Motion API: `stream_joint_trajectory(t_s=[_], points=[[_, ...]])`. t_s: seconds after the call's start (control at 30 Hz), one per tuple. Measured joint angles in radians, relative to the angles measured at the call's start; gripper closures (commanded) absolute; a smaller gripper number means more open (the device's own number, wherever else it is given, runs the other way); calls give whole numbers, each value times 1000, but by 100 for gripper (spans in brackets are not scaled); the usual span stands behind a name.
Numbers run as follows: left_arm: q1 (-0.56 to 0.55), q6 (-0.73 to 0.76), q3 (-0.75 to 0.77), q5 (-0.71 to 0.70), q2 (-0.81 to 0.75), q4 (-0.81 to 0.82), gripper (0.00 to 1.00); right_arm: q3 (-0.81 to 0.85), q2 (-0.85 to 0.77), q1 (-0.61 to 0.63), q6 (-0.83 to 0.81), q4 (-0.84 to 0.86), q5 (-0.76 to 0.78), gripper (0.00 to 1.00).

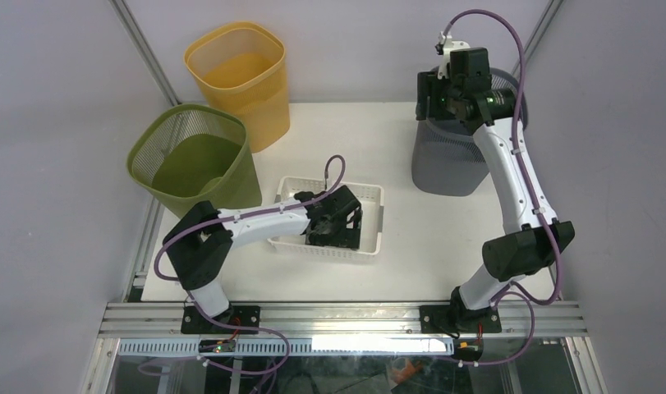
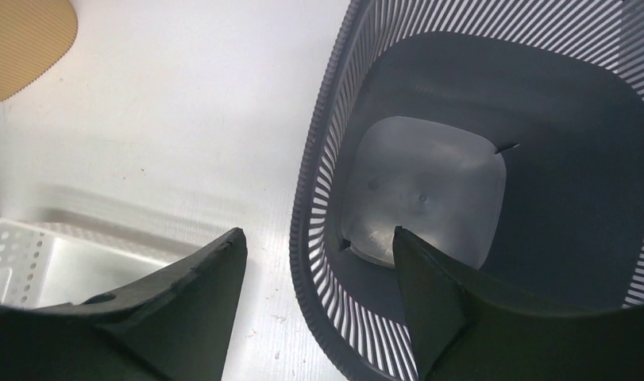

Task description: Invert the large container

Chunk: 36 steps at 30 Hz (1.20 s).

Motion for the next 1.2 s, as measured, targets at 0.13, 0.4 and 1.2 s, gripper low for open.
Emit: stream_joint_trajectory(t_s=[0.13,0.4,1.2], points=[[-37,-48,-65,16,-68,-19,1,13,37,7,-5,5,-8,31],[-78,-74,-4,-34,-188,-101,1,96,190,40,-21,-5,-3,100],[-76,23,311,-383,-739,15,1,-80,183,148,708,630,-591,100]])
